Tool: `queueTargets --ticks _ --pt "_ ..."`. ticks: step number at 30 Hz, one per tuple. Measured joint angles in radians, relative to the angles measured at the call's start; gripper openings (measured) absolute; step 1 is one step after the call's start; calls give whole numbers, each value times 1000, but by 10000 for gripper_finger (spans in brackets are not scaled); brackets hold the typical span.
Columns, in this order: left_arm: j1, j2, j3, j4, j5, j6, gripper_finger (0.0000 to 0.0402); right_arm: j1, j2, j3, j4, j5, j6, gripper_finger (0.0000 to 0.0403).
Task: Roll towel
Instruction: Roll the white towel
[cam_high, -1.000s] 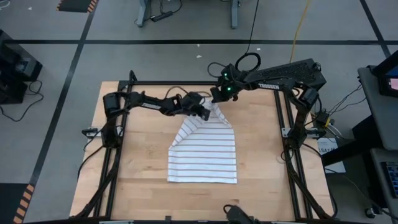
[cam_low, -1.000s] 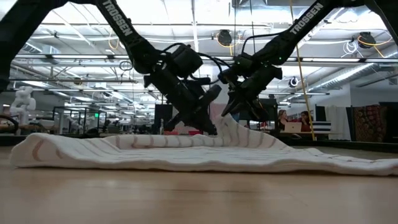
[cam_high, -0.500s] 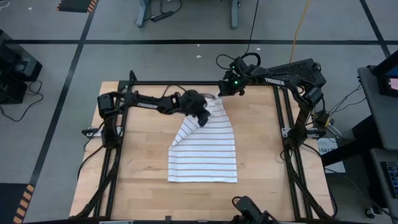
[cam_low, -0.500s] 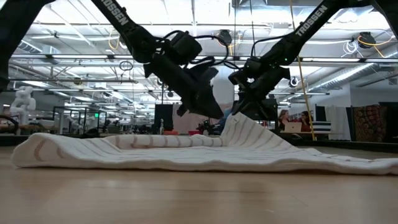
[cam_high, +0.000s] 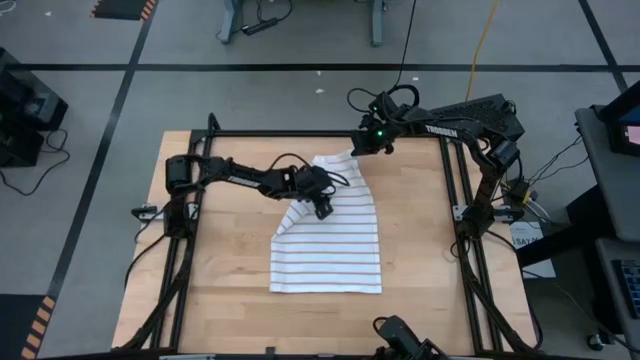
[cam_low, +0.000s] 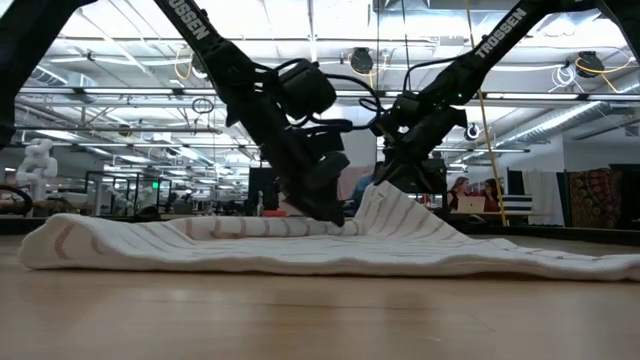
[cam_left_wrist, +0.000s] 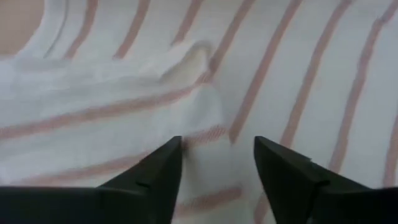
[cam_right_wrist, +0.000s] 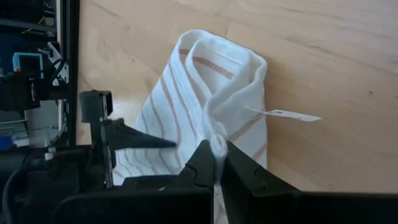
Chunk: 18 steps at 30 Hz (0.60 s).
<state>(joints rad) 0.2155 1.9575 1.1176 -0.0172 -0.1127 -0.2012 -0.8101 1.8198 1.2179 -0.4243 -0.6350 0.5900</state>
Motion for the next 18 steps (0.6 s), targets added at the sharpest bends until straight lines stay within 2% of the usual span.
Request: queueTargets --ticks 4,9,13,18 --pt "-1 14 1 11 -1 -1 134 0 0 0 -6 -22 0 2" --pt "14 18 3 -60 -1 -56 23 1 0 0 -17 -35 -2 2" --pt "40 -16 2 -134 -1 -107 10 0 0 0 -20 -53 -5 2" --pt "71 -102 10 -110 31 -134 4 0 0 0 -29 -44 -32 2"
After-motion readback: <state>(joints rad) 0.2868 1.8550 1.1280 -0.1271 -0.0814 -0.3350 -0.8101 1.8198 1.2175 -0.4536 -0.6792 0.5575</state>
